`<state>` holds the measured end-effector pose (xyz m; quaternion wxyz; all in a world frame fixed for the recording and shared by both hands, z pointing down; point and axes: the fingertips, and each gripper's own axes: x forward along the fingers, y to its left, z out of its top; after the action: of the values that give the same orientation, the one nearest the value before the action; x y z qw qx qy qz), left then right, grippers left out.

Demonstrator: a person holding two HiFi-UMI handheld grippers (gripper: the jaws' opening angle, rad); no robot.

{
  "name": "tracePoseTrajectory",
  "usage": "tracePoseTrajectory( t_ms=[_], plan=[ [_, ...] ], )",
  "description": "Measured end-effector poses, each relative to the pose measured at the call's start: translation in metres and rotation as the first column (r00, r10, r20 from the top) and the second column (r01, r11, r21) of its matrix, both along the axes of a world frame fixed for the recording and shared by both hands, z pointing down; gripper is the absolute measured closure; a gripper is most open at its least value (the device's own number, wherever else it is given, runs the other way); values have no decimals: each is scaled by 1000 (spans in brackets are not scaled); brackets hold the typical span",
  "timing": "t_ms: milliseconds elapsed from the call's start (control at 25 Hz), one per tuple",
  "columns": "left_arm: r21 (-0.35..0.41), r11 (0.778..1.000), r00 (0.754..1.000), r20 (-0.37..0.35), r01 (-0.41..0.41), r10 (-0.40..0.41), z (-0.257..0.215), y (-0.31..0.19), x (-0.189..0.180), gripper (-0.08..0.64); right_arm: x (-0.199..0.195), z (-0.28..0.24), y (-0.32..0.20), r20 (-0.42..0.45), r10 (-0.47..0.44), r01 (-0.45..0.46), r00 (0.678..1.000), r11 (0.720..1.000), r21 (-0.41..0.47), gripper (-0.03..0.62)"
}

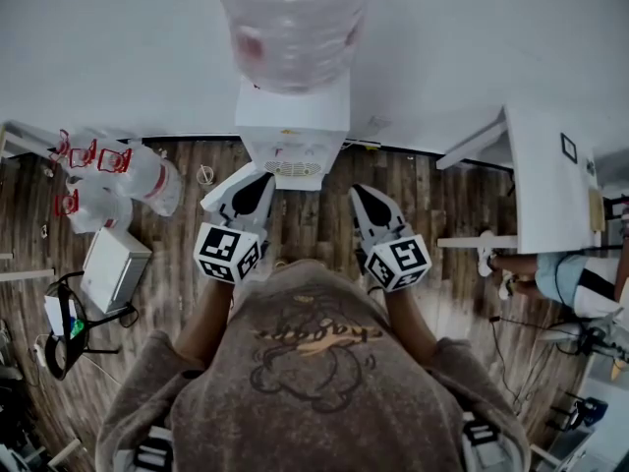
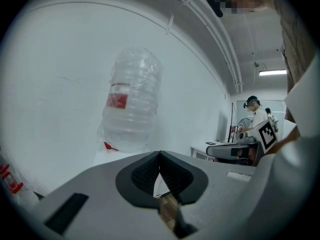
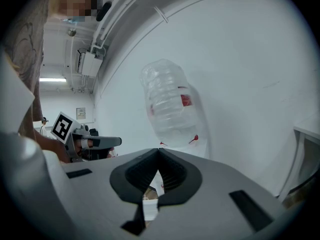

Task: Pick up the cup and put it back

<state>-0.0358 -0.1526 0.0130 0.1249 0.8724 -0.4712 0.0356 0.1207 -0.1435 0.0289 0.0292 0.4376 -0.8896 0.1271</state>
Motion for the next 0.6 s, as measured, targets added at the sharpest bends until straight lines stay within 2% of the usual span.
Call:
tracePoseTrajectory(
  t_ms=[600],
  plan=[
    [-2,1000,1000,-8,5,-5,0,4,-2,557,-2,1,2,3,0,0,1000,1000,2,591]
  ],
)
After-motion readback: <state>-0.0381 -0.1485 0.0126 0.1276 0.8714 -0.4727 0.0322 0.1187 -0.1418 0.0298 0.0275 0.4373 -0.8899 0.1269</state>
